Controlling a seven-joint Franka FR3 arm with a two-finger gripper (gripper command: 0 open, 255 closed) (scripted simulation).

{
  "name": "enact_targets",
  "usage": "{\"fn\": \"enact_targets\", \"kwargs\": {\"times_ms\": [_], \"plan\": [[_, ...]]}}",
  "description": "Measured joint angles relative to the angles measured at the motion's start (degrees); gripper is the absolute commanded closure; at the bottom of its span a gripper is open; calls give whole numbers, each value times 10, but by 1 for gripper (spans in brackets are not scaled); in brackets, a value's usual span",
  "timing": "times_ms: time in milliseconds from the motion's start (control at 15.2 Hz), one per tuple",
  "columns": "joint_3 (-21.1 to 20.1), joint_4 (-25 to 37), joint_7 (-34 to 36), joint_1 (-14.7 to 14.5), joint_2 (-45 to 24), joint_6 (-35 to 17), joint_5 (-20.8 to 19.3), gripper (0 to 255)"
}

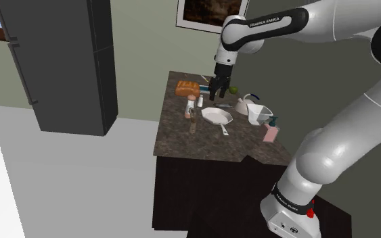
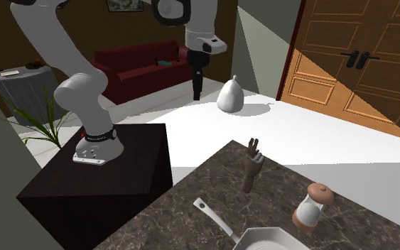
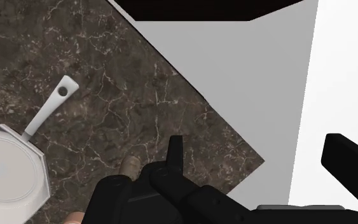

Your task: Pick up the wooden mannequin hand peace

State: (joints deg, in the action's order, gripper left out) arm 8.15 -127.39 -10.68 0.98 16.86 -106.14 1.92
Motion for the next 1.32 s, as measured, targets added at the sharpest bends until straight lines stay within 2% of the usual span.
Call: {"fn": "enact_targets", "kwargs": {"times_ms": [198, 726, 1122, 1320], "plan": [[8, 28, -14, 2, -63, -33, 2, 0], [26, 153, -58, 15, -240, -78, 19, 0], [31, 279, -88, 37, -378, -85, 37, 0], [30, 363, -98, 50, -451, -73, 44, 0]]}}
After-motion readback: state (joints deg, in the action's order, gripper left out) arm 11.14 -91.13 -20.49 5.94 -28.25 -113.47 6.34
